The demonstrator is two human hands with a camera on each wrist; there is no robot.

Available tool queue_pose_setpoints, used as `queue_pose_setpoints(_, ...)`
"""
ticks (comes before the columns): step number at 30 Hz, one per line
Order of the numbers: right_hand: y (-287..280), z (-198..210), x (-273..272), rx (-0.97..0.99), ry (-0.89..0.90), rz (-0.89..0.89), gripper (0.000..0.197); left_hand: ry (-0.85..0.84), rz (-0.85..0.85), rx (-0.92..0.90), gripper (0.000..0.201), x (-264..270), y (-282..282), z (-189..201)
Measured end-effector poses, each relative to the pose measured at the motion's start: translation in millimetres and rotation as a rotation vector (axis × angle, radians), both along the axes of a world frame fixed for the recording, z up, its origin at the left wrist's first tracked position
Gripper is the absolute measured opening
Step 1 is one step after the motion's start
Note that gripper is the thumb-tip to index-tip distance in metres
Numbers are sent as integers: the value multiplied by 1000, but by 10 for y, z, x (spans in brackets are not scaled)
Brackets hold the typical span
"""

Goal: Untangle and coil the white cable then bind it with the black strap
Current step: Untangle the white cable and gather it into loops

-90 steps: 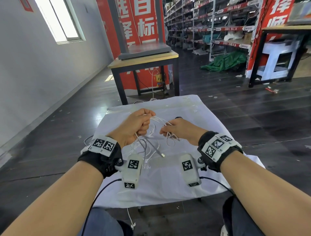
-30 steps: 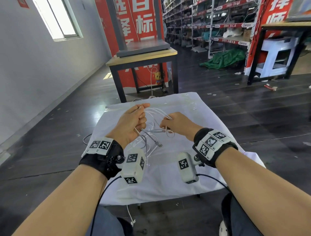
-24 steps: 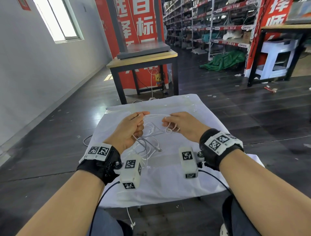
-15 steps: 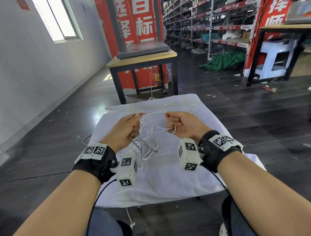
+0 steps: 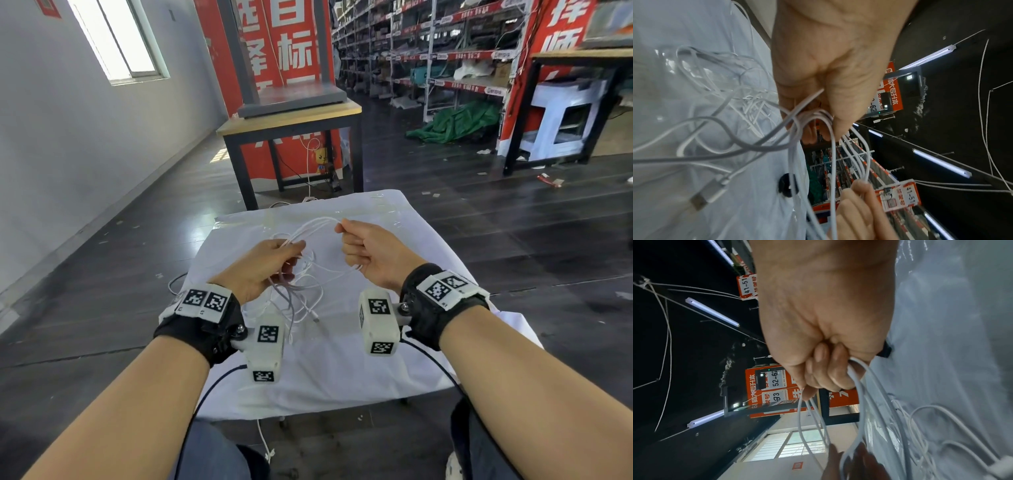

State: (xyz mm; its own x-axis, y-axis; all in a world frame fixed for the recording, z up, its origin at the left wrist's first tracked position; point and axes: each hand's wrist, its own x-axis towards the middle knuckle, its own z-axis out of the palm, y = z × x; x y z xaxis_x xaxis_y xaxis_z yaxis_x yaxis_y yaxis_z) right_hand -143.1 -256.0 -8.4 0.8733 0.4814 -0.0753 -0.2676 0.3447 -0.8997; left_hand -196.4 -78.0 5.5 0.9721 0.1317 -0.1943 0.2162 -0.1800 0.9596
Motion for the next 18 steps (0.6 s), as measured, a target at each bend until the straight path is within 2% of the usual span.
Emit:
queue_pose_setpoints(2,-20,-19,3,-60,-41,-11,27,-28,47,-114,16,11,13,3)
queue_pose_setpoints(5,-53,-74,10,-151,-87,-41,28,-17,126,-516,14,13,81,49)
queue_pose_setpoints(6,-59,-95,5,-183,-99,-43,29,-17,144,-592,16,13,107,61)
queue_pose_setpoints(9,-60,-144,0,-241,-121,-45,30,-18,111,-656,25,1,137,68)
queue_pose_setpoints(11,-58,-151,20,-222,-96,-67,30,4,84,-694,23,-11,151,55)
queue_pose_setpoints(13,-62,-135,45,-151,-45,-93,30,28,41,-652,20,-27,151,57)
queue_pose_setpoints(14,-63,-124,55,-102,-14,-100,30,26,17,-572,18,-35,142,54)
queue_pose_setpoints(18,-63,-63,89,18,60,-117,31,-48,-139,-51,24,-80,102,26)
